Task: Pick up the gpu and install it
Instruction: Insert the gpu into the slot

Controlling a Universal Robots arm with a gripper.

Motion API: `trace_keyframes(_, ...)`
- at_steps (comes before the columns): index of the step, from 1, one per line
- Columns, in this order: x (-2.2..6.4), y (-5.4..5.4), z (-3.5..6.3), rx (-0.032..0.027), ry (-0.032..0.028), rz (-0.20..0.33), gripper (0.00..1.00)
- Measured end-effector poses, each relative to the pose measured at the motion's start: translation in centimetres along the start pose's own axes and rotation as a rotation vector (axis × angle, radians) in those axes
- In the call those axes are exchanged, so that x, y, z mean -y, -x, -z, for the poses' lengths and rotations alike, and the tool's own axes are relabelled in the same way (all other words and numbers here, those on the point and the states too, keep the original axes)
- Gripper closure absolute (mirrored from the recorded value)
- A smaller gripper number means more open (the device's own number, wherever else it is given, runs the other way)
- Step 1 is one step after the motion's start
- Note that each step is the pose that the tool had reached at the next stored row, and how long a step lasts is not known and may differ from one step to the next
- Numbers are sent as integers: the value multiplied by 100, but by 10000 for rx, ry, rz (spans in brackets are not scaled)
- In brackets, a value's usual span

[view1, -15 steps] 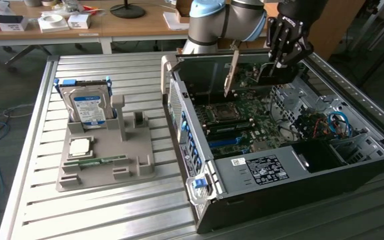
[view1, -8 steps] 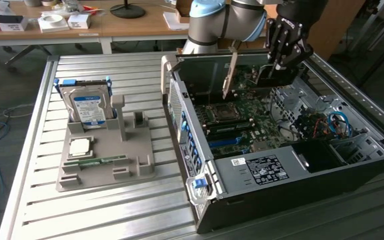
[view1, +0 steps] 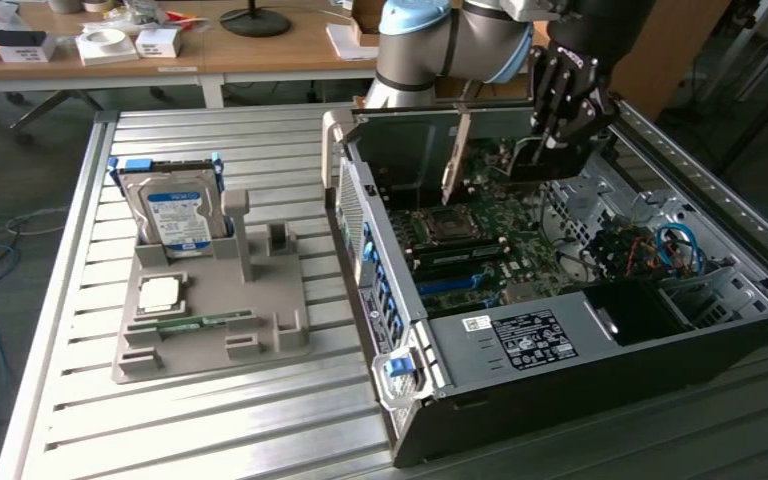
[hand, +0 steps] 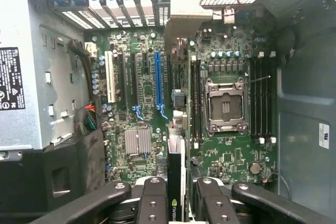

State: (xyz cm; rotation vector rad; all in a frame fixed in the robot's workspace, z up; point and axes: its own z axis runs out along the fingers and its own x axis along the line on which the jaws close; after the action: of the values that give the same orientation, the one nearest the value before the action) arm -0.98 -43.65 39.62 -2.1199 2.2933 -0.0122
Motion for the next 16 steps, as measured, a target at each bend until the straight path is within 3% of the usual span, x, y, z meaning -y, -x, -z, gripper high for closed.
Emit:
trace_keyframes(8, -9, -2, -72, -2, 1, -2, 74)
trace_keyframes(16, -89, -9, -115, 0, 1, -1, 74)
